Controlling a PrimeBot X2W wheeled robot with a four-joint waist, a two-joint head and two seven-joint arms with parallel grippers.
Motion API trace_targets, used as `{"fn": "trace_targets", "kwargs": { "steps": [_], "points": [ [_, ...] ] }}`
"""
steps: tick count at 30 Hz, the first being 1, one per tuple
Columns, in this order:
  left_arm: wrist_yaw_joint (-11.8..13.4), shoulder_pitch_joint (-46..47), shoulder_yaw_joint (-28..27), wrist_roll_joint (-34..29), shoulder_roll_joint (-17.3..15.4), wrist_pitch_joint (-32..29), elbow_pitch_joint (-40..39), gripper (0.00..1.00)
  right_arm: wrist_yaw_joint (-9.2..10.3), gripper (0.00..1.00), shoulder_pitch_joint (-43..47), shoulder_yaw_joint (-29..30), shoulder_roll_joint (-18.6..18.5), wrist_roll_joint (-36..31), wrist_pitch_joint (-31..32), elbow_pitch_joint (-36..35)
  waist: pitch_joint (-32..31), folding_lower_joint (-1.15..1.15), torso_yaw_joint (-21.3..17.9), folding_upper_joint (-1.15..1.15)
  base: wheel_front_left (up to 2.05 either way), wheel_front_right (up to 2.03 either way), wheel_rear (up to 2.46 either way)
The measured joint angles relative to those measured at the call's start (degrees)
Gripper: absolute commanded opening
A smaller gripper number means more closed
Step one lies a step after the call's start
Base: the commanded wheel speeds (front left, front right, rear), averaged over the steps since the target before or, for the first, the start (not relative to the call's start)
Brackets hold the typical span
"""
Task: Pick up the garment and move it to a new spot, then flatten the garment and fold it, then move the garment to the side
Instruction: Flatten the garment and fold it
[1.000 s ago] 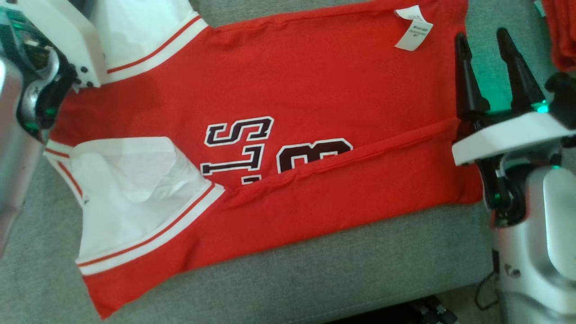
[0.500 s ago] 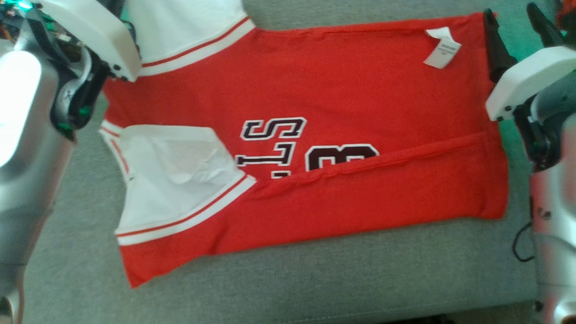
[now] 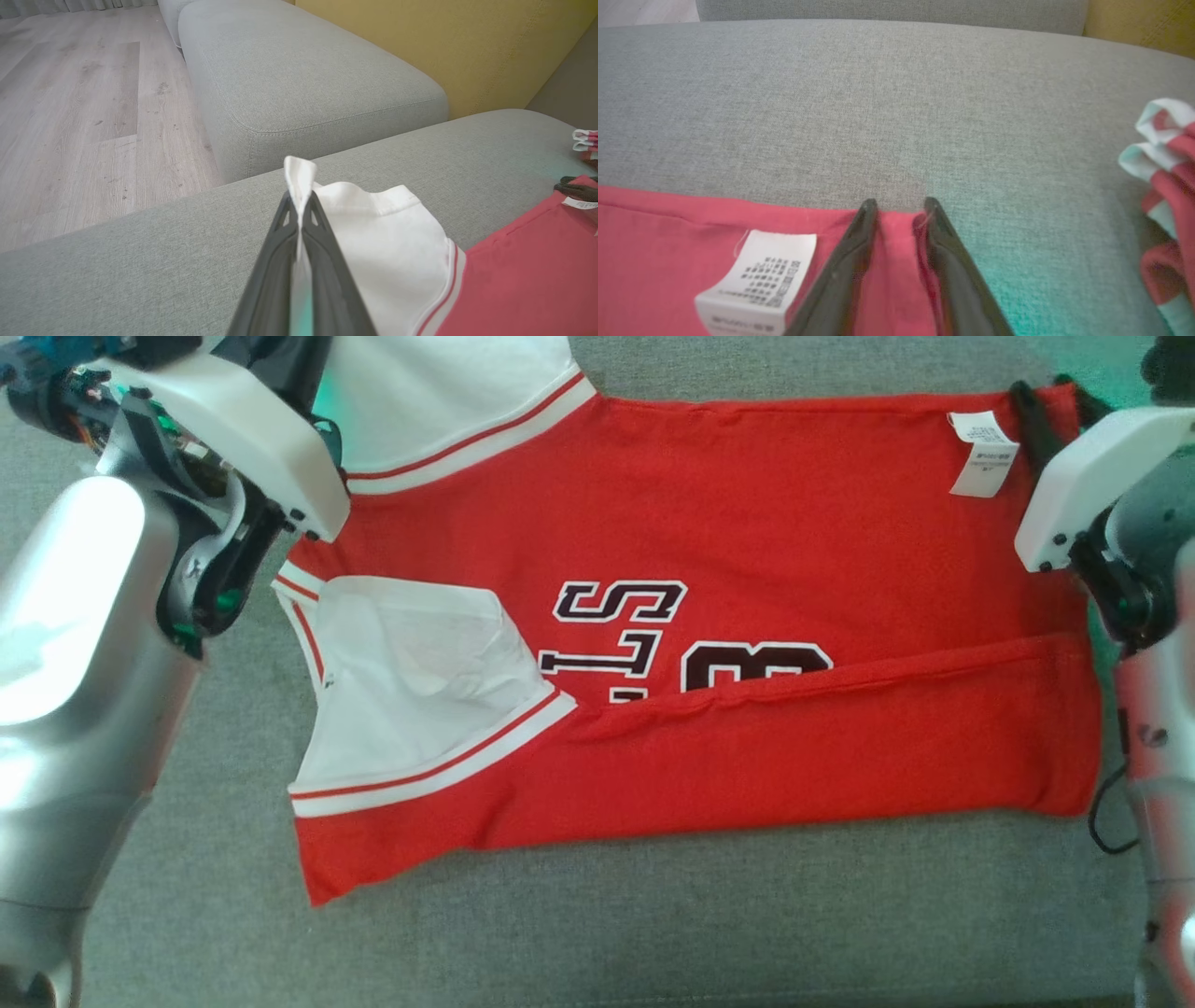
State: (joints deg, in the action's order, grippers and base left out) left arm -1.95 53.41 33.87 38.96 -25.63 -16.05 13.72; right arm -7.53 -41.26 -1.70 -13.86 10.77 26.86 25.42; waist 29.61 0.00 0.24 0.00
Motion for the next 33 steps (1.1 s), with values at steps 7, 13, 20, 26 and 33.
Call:
{"fn": "trace_targets", "kwargs": {
  "steps": [7, 13, 20, 26, 33],
  "points": [
    [0.01, -1.24, 0.14, 1.07, 0.04, 0.53, 0.07, 0.0, 0.0, 0.0, -0.58, -1.16, -0.94, 0.32, -2.87, 3.1, -1.49, 0.0, -0.02, 0.0, 0.0, 0.0, 0.0],
    [0.37, -4.69, -0.25, 2.31, -0.29, 2.67, -1.52, 0.0, 0.0, 0.0, -0.25, -2.16, -1.08, 1.45, -7.56, 2.99, -4.14, 0.0, -0.16, 0.0, 0.0, 0.0, 0.0],
    [2.07, -15.23, -0.49, 3.66, -2.08, 5.89, -8.27, 0.0, 0.0, 0.0, 7.44, -3.2, -1.38, 3.57, -11.62, -0.89, -8.51, 0.0, 0.32, 0.0, 0.0, 0.0, 0.0],
    [5.15, -27.8, -0.6, 4.95, -2.88, 10.35, -14.18, 0.0, 0.0, 0.0, 16.68, -2.2, -1.6, 4.12, -13.29, -6.97, -12.29, -0.01, 1.15, 0.0, 0.0, 0.0, 0.0],
    [7.53, -38.57, -0.56, 6.68, -2.02, 15.5, -15.22, 0.0, 0.0, 0.0, 23.73, 1.91, -0.76, 3.42, -13.34, -13.03, -13.78, 0.0, 1.76, 0.0, 0.0, 0.0, 0.0]
  ]
}}
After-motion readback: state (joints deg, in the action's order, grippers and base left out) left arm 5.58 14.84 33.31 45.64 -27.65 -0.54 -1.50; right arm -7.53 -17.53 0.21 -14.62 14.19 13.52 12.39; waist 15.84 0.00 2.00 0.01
